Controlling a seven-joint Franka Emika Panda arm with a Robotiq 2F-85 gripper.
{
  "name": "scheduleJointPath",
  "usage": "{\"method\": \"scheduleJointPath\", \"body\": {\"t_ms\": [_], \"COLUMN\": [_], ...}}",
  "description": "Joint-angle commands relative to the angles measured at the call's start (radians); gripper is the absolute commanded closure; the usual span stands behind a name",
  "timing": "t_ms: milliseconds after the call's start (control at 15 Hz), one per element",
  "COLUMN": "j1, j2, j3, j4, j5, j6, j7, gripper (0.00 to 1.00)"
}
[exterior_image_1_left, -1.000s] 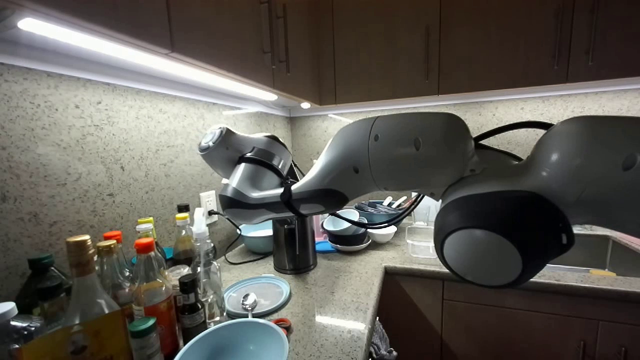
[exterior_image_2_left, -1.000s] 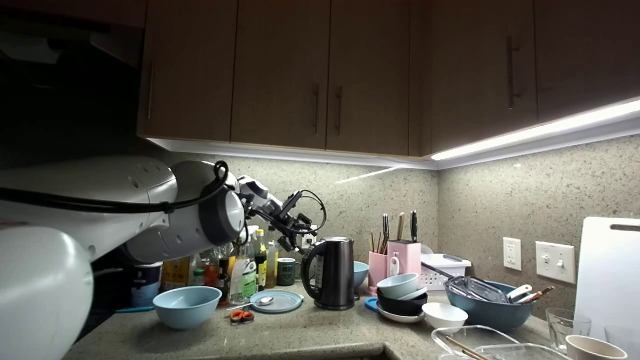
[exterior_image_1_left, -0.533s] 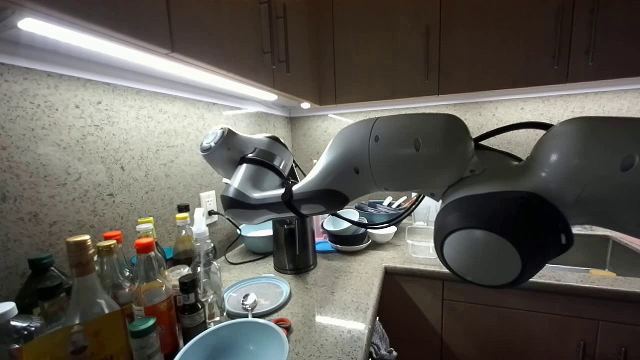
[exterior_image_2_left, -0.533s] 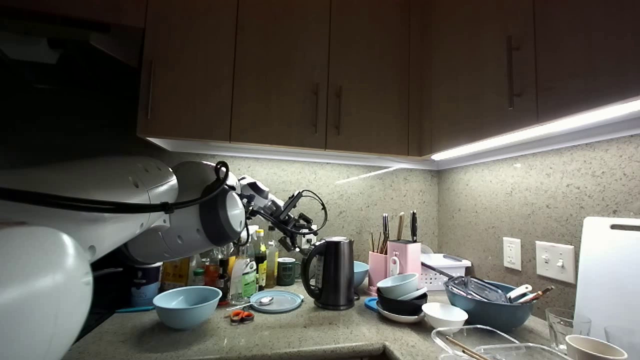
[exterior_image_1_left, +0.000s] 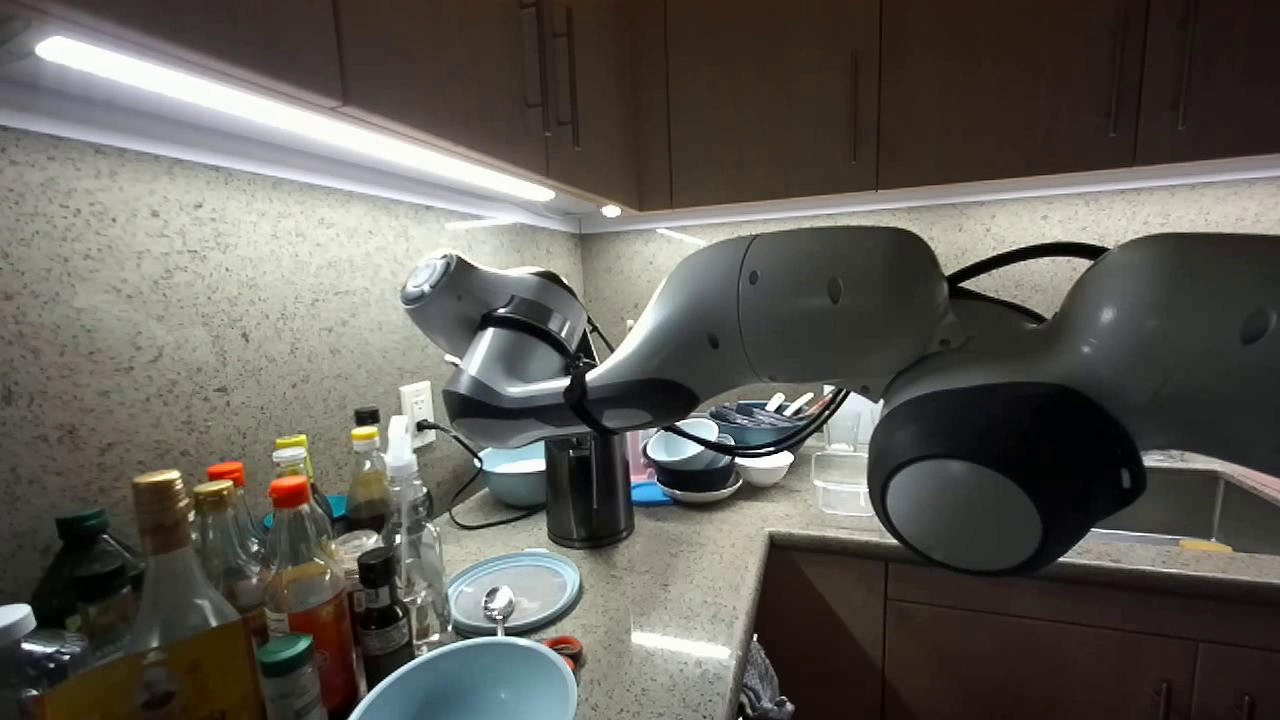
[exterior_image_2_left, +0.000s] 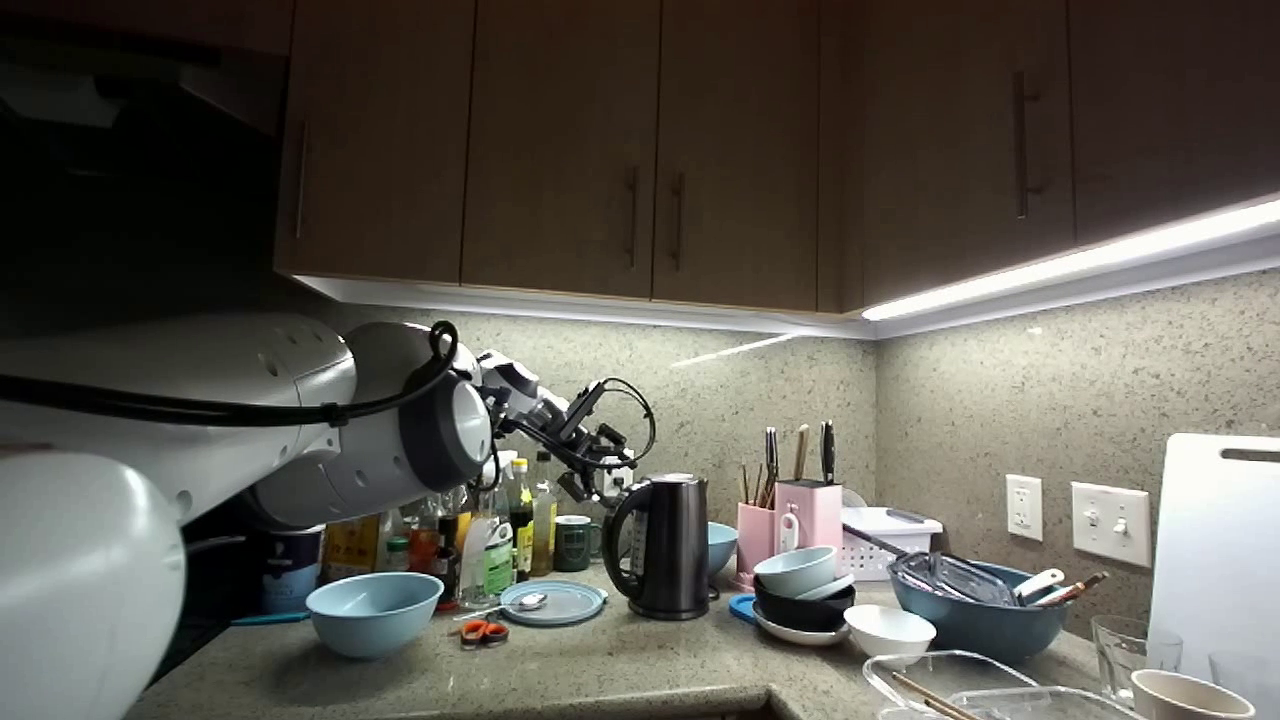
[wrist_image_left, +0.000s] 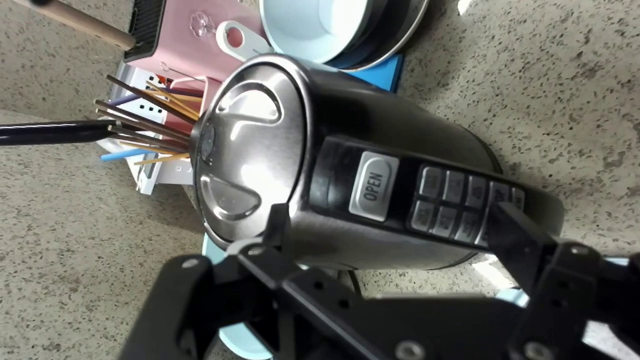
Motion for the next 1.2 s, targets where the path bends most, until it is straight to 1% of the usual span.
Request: {"method": "scheduleJointPath", "body": {"t_ms": [0,600,1000,1133], "j1": [-0.012,-0.026,-0.048,-0.049], "j2": [0.002,0.017,0.016,0.012], "j3": [-0.014,-0.054,-0.037,-0.026], "j4": [-0.014,-0.009,-0.018,-0.027], "j5": [-0.017,-0.049,-0.037,-0.024], "j6": [0.027,0.031,0.01,-0.032], "j7": [0.031,0.036,0.024,0.01], "gripper": [0.0,0.0,0.0,0.0]}}
